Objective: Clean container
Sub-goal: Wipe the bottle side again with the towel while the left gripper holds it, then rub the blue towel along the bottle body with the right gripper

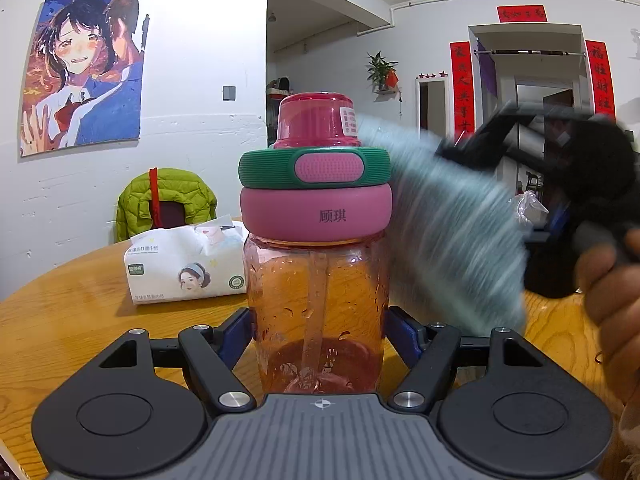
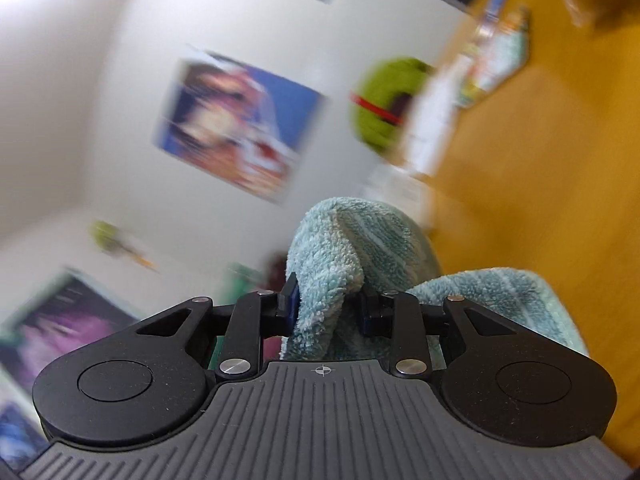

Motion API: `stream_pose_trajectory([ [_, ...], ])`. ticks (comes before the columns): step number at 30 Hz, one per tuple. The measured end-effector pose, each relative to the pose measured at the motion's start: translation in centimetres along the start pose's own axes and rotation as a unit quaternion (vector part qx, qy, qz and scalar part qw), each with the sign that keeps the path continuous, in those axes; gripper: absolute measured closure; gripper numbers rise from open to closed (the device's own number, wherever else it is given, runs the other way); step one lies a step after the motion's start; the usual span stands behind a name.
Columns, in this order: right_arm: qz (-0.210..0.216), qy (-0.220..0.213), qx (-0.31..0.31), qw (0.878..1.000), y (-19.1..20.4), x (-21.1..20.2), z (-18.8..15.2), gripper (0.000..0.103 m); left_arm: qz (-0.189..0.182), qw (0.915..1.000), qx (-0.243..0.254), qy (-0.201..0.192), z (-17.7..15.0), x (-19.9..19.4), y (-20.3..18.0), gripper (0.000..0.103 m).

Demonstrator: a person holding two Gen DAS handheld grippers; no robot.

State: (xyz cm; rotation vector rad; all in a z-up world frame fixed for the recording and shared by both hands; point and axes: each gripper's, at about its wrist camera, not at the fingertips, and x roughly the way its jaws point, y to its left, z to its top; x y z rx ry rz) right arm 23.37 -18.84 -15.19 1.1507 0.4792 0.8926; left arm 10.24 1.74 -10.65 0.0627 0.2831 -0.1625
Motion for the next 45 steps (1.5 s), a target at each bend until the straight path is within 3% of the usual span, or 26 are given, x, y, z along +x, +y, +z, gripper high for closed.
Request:
stream_pose_trajectory([
  [2,0.036,0.001,0.015,0.999,0.0,-0.2,0.0,0.071,0.0,1.0,-0.001,0.0,0.0,0.0,0.1,0.033],
  [4,0.018,0.025,0.026,0.999,-0.4,0.6,-0.3,0.07,0.0,1.0,-0.001,0.0,0.0,0.0,0.1,0.033],
  [7,-0.072,0.052,0.025,0.996,-1.4,1.8,-0.7,0.07,0.0,1.0,0.001,0.0,-0.1,0.0,0.0,0.033],
  [10,-0.174,0.095,0.022,0.98,-2.8,3.1,-0.9,0.07,0.0,1.0,0.001,0.0,-0.1,0.0,0.0,0.033],
  [12,-0.203,0.102,0.002,0.974,-2.9,3.7,-1.2,0.07,0.003,1.0,-0.001,0.002,0.0,-0.1,0.0,0.032],
  [14,-0.204,0.098,-0.015,0.974,-2.5,3.8,-1.1,0.07,0.011,0.9999,-0.006,0.006,0.1,-0.3,-0.2,0.03],
  [17,-0.183,0.073,-0.044,0.979,-1.6,3.2,-0.9,0.07,0.028,0.9994,-0.019,0.002,0.4,-1.4,-0.8,0.019],
  [21,-0.16,0.031,-0.071,0.984,-0.5,2.2,-0.5,0.069,0.07,0.9972,-0.022,0.018,0.4,-1.9,-1.7,0.019],
  [24,-0.143,0.01,-0.075,0.987,-0.1,1.5,-0.2,0.069,0.077,0.9963,-0.013,0.036,0.1,-1.5,-2.1,0.019],
  [28,-0.13,0.028,-0.066,0.989,0.1,2.0,-0.3,0.069,0.068,0.9972,0.002,0.031,0.0,-1.4,-2.5,0.022],
  [33,-0.146,0.042,-0.084,0.985,0.5,2.9,-1.0,0.069,0.055,0.9982,0.017,0.017,-0.1,-0.8,-2.3,0.027],
  [39,-0.149,0.046,-0.076,0.985,0.3,2.7,-1.3,0.069,0.02,0.9998,-0.001,0.007,0.3,0.3,-0.2,0.032],
  [45,-0.164,0.055,-0.07,0.982,0.0,2.7,-1.3,0.069,0.015,0.9999,0.001,0.005,0.1,0.3,-0.2,0.032],
])
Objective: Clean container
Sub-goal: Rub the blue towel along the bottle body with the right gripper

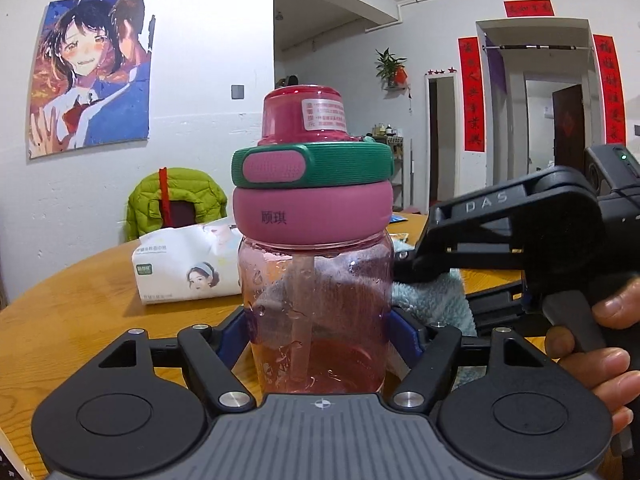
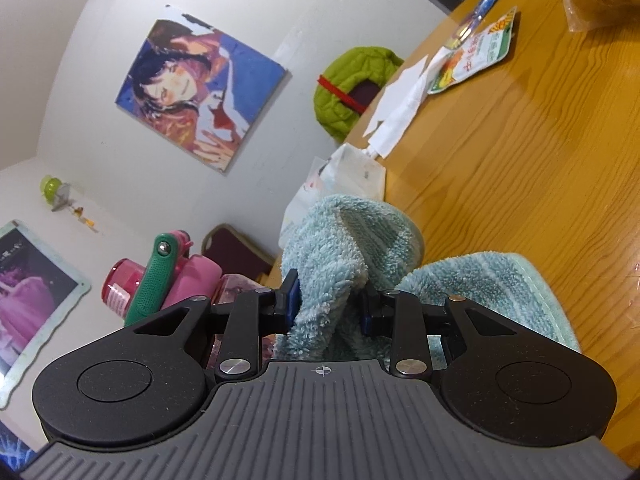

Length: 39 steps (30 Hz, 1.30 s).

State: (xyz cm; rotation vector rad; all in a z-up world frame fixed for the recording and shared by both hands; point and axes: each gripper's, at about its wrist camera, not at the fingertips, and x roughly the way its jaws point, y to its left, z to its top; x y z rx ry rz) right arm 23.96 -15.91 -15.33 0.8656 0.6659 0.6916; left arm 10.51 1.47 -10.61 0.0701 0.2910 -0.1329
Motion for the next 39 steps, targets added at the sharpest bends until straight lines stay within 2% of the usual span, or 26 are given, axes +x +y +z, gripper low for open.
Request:
stream_pose_trajectory([
  [4,-0.002,-0.013,0.001,1.0,0.1,-0.6,0.2,0.071,-0.006,1.0,0.001,0.0,0.0,-0.1,0.0,0.032],
  [5,0.02,-0.03,0.009,0.999,0.0,-1.2,0.4,0.071,-0.007,1.0,0.001,0.0,0.0,-0.1,0.0,0.032],
  [7,0.104,-0.055,0.051,0.992,-0.9,-2.4,0.8,0.071,-0.008,1.0,0.002,0.001,0.0,-0.1,0.0,0.032],
  [8,0.147,-0.066,0.074,0.984,-1.4,-2.9,1.1,0.071,-0.008,1.0,0.002,0.0,0.0,-0.1,0.0,0.032],
  [10,0.219,-0.058,0.12,0.966,-2.4,-2.9,1.2,0.071,-0.008,1.0,0.003,-0.001,-0.1,-0.1,-0.1,0.032],
  [12,0.227,-0.027,0.139,0.963,-2.6,-1.8,0.9,0.071,-0.008,1.0,0.002,-0.002,-0.1,-0.2,0.0,0.032],
  [14,0.187,-0.008,0.136,0.973,-2.4,-0.7,0.3,0.07,-0.009,1.0,0.001,-0.002,-0.1,-0.2,0.0,0.032],
  [17,0.07,0.033,0.11,0.991,-2.4,0.7,0.0,0.07,-0.009,1.0,0.001,-0.002,-0.1,-0.2,0.0,0.032],
  [20,-0.016,0.069,0.093,0.993,-2.7,2.1,-0.3,0.069,-0.009,1.0,0.001,-0.002,-0.1,-0.2,-0.1,0.032],
  [23,-0.021,0.055,0.063,0.996,-1.9,1.7,-0.3,0.069,-0.008,1.0,0.002,-0.004,-0.3,0.2,0.0,0.032],
  [25,0.037,0.014,0.06,0.997,-1.3,0.4,0.1,0.069,-0.008,1.0,0.002,-0.004,-0.3,0.1,0.0,0.032],
  [28,0.16,-0.042,0.082,0.983,-1.4,-1.7,0.9,0.07,-0.008,1.0,0.004,-0.004,-0.3,0.1,-0.1,0.032],
  [29,0.189,-0.048,0.091,0.977,-1.5,-2.1,1.1,0.07,-0.008,1.0,0.004,-0.004,-0.3,0.1,-0.1,0.032],
  [31,0.204,-0.027,0.105,0.973,-1.7,-1.5,1.0,0.07,-0.008,1.0,0.001,-0.004,-0.3,0.0,-0.1,0.032],
  [32,0.197,-0.017,0.115,0.973,-2.0,-1.1,0.9,0.07,-0.01,0.9999,0.001,-0.004,-0.3,0.0,0.0,0.032],
  [33,0.172,-0.003,0.119,0.978,-2.0,-0.4,0.7,0.07,-0.009,1.0,0.002,-0.004,-0.3,0.0,-0.1,0.032],
  [35,0.088,0.027,0.103,0.99,-2.1,0.7,0.5,0.07,-0.009,1.0,0.002,-0.003,-0.3,-0.1,-0.1,0.032],
  [38,0.001,0.066,0.093,0.994,-2.7,2.2,0.0,0.07,-0.009,1.0,0.001,-0.002,-0.1,-0.4,0.0,0.032],
  [39,-0.011,0.069,0.087,0.994,-2.8,2.3,-0.1,0.07,-0.008,1.0,0.001,-0.002,-0.1,-0.4,0.0,0.032],
])
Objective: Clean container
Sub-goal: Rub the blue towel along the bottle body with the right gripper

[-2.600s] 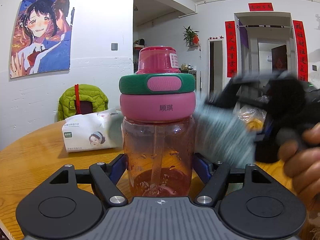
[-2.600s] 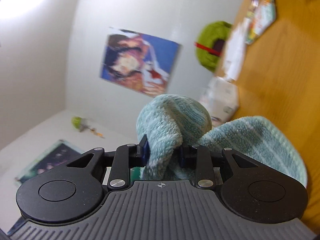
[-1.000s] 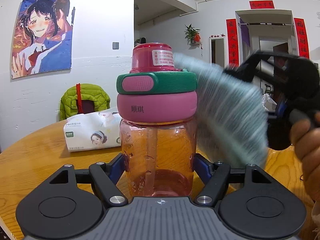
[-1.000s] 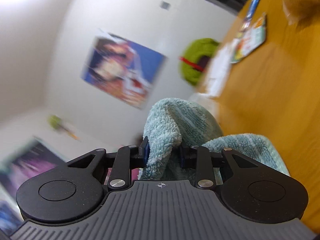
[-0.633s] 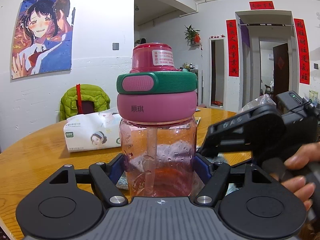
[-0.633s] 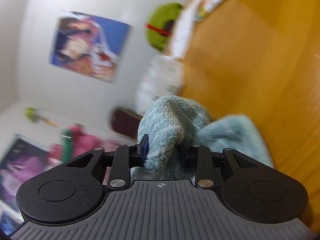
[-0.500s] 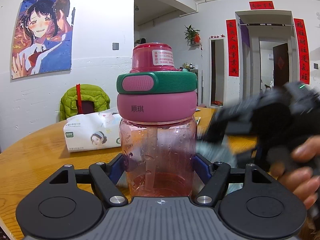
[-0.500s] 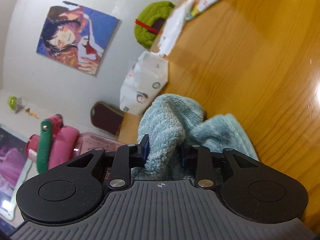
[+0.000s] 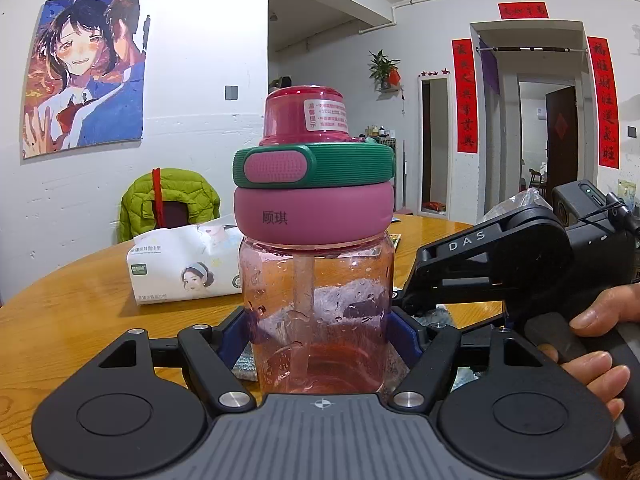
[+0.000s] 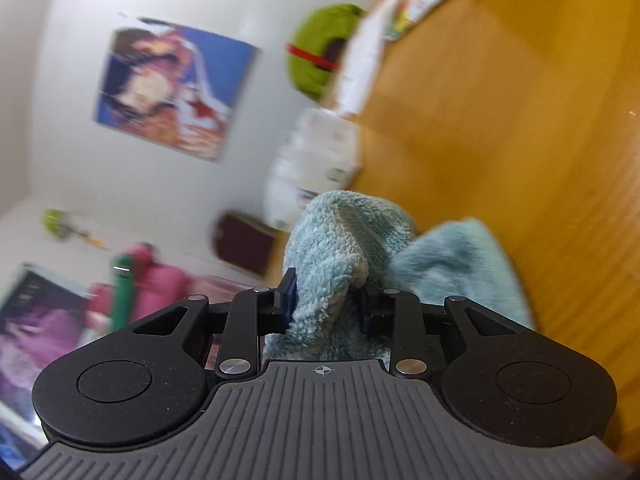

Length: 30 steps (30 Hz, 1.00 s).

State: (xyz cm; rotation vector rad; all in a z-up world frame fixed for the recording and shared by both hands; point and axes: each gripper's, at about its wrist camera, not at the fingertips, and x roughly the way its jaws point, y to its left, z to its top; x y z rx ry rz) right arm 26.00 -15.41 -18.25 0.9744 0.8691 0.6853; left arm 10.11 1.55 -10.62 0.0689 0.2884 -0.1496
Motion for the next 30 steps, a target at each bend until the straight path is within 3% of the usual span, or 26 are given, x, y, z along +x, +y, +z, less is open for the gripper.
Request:
stream_pose_trajectory([
  [3,-0.006,-0.012,-0.026,1.0,0.6,-0.5,-0.1,0.069,0.011,0.9999,-0.007,0.002,0.0,-0.2,-0.1,0.029],
  [5,0.007,-0.037,-0.045,0.998,1.2,-1.2,-0.2,0.069,0.039,0.9991,-0.014,-0.003,0.0,-1.0,-0.7,0.022],
  [7,0.024,-0.063,-0.065,0.996,1.8,-2.0,-0.3,0.069,0.064,0.9979,-0.013,-0.005,0.1,-1.8,-1.4,0.021],
  [10,0.048,-0.1,-0.084,0.99,2.4,-3.3,-0.3,0.069,0.068,0.9977,-0.003,0.001,-0.1,-2.0,-2.3,0.021],
  [14,0.054,-0.086,-0.075,0.992,2.5,-3.2,-0.3,0.069,0.074,0.997,0.013,0.017,-0.5,-1.4,-2.4,0.028],
  [17,0.048,-0.056,-0.071,0.995,2.6,-2.5,-0.7,0.069,0.065,0.9978,0.005,0.011,-0.4,-1.3,-1.8,0.029],
  [23,0.027,-0.072,-0.09,0.993,3.1,-2.9,-1.1,0.069,0.001,0.9999,-0.014,0.001,0.0,0.4,0.7,0.03],
  [30,0.027,-0.067,-0.072,0.995,2.6,-2.9,-1.0,0.069,0.0,1.0,-0.006,0.003,0.0,0.3,0.5,0.032],
])
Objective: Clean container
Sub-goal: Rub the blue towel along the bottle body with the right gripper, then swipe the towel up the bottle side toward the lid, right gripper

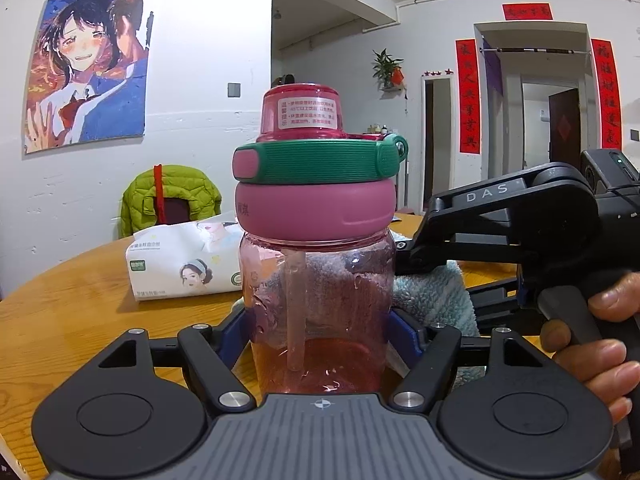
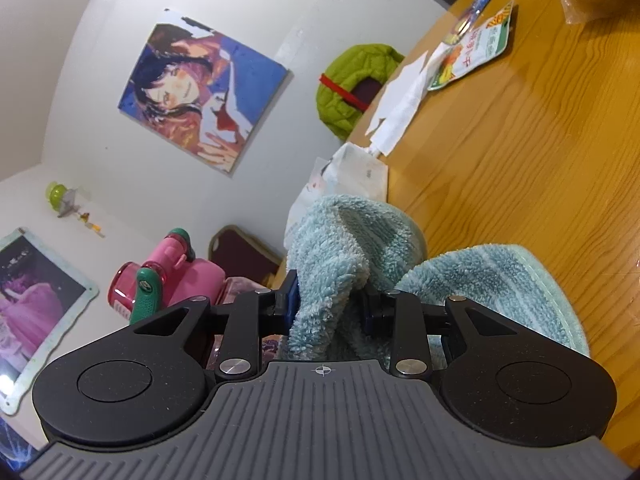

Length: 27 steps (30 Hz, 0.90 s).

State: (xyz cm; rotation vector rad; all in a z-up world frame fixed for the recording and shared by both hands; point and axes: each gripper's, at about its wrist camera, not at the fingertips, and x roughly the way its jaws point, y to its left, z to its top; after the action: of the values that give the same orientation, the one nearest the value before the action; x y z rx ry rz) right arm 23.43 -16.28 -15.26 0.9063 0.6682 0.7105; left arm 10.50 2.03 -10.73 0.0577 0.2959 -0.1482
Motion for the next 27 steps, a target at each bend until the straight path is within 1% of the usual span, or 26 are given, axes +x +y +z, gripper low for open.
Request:
stream_pose_trajectory([
  [2,0.002,-0.009,0.005,1.0,-0.1,-0.5,0.2,0.069,0.0,1.0,0.001,0.0,0.0,0.0,-0.1,0.032],
  [4,0.04,-0.036,0.019,0.998,-0.2,-1.5,0.6,0.069,-0.001,1.0,0.001,-0.001,-0.1,0.0,-0.2,0.032],
  [5,0.073,-0.05,0.032,0.996,-0.4,-2.2,0.8,0.069,-0.001,1.0,0.001,-0.001,-0.1,0.0,-0.2,0.032],
  [7,0.153,-0.067,0.069,0.983,-1.1,-3.1,1.1,0.069,-0.001,1.0,0.001,-0.002,-0.1,0.0,-0.3,0.032],
  [9,0.213,-0.055,0.106,0.97,-1.8,-3.1,1.1,0.069,-0.001,1.0,0.002,-0.002,-0.1,0.1,-0.3,0.032],
  [10,0.219,-0.041,0.114,0.968,-1.8,-2.6,1.0,0.069,0.0,1.0,0.003,-0.003,-0.3,0.3,-0.3,0.032],
  [11,0.216,-0.023,0.118,0.969,-1.8,-2.0,0.9,0.069,0.001,1.0,0.002,-0.003,-0.3,0.3,-0.3,0.032],
  [13,0.172,-0.007,0.109,0.979,-1.6,-1.1,0.5,0.069,0.0,1.0,-0.001,-0.003,-0.2,0.4,-0.2,0.032],
  [15,0.1,0.016,0.092,0.991,-1.5,-0.3,0.4,0.068,0.001,1.0,0.002,-0.003,-0.3,0.3,-0.4,0.032],
  [16,0.064,0.029,0.088,0.994,-1.7,0.0,0.3,0.068,0.001,1.0,0.003,-0.003,-0.2,0.3,-0.5,0.032],
  [19,-0.018,0.062,0.075,0.995,-2.3,1.3,0.1,0.068,0.0,1.0,0.001,-0.002,0.1,0.0,-0.6,0.032],
  [20,-0.036,0.066,0.066,0.995,-2.2,1.6,0.0,0.068,0.0,1.0,0.002,-0.003,-0.1,0.1,-0.5,0.032],
  [21,-0.044,0.065,0.056,0.995,-2.0,1.6,0.0,0.068,0.0,1.0,0.001,-0.003,-0.1,0.1,-0.6,0.032],
  [22,-0.046,0.06,0.045,0.996,-1.7,1.5,0.1,0.068,0.001,1.0,0.001,-0.003,-0.1,0.1,-0.6,0.032],
  [24,-0.006,0.028,0.032,0.999,-0.9,0.5,0.3,0.069,0.0,1.0,0.001,-0.003,0.0,0.1,-0.6,0.032],
  [25,0.036,0.007,0.034,0.999,-0.7,-0.2,0.5,0.069,0.0,1.0,0.001,-0.003,0.0,0.1,-0.6,0.032],
  [26,0.086,-0.016,0.04,0.995,-0.6,-1.1,0.8,0.07,0.0,1.0,0.001,-0.003,0.0,0.0,-0.6,0.032],
  [27,0.134,-0.034,0.047,0.989,-0.6,-1.8,1.0,0.07,0.0,1.0,0.001,-0.003,0.0,0.0,-0.6,0.032],
])
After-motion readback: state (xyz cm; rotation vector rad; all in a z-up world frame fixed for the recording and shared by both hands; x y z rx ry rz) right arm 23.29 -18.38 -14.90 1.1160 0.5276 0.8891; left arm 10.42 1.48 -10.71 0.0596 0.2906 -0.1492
